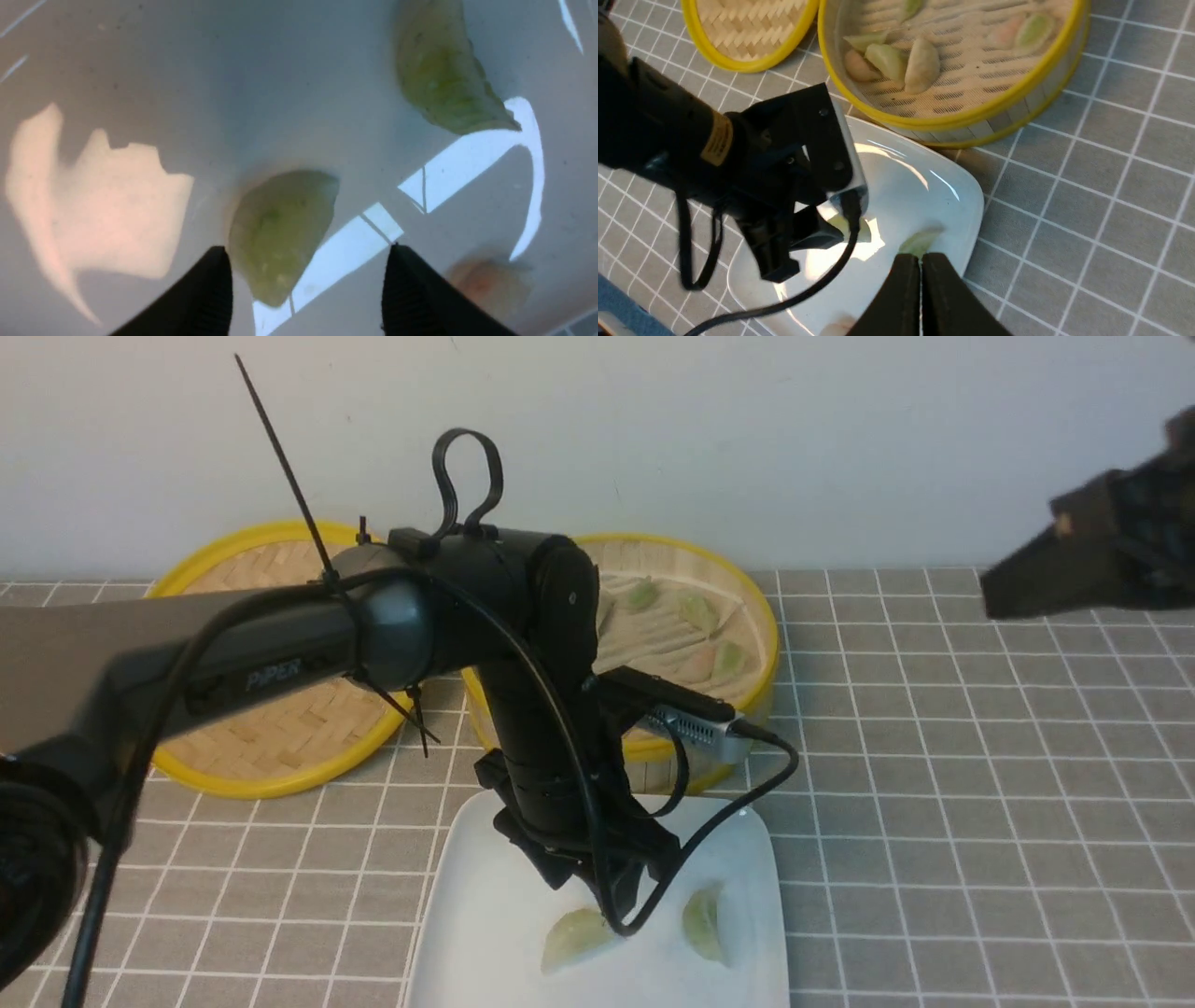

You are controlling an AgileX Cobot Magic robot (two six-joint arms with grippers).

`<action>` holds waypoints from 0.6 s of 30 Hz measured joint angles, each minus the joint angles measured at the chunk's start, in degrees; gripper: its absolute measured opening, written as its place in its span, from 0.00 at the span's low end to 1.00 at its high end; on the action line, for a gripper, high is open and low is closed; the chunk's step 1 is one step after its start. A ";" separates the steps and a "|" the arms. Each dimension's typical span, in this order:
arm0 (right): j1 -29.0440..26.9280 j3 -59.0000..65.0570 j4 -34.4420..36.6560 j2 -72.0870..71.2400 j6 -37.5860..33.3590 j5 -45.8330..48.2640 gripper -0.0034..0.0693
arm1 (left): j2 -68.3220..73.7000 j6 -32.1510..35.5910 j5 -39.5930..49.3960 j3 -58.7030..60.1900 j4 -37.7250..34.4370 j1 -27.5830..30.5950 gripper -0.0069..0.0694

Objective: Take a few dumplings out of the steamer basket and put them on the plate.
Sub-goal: Use the right arm to grab a dumpling from inside the steamer

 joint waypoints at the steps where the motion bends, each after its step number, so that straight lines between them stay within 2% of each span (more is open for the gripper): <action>1: 0.82 -1.43 -0.30 2.02 -0.13 0.00 0.04 | -1.01 -0.25 0.79 -0.08 1.02 0.08 0.49; 2: 1.99 -3.46 -1.00 4.58 -0.31 0.00 0.04 | -2.58 -0.41 1.48 -0.08 1.87 0.36 0.41; 3: 2.25 -3.91 -1.17 5.09 -0.30 0.00 0.04 | -2.92 -0.49 1.62 -0.08 2.07 0.42 0.39; 4: 4.44 -7.19 -2.49 9.37 -0.46 0.00 0.04 | -6.03 -1.25 2.26 -0.08 3.56 0.99 0.25; 6: 6.97 -12.93 -5.13 15.06 -0.52 0.00 0.04 | -10.64 -2.31 2.32 0.01 4.38 1.81 0.14; 9: 9.54 -20.50 -8.69 23.65 0.48 0.20 0.04 | -18.26 -3.85 1.59 2.27 4.98 2.67 0.09; 13: 11.72 -29.09 -13.44 34.00 1.38 0.27 0.07 | -28.10 -4.85 -0.43 7.37 5.14 2.72 0.08; 18: 14.22 -41.17 -19.88 45.91 1.61 0.67 0.18 | -40.24 -6.31 -3.91 16.88 4.76 2.72 0.08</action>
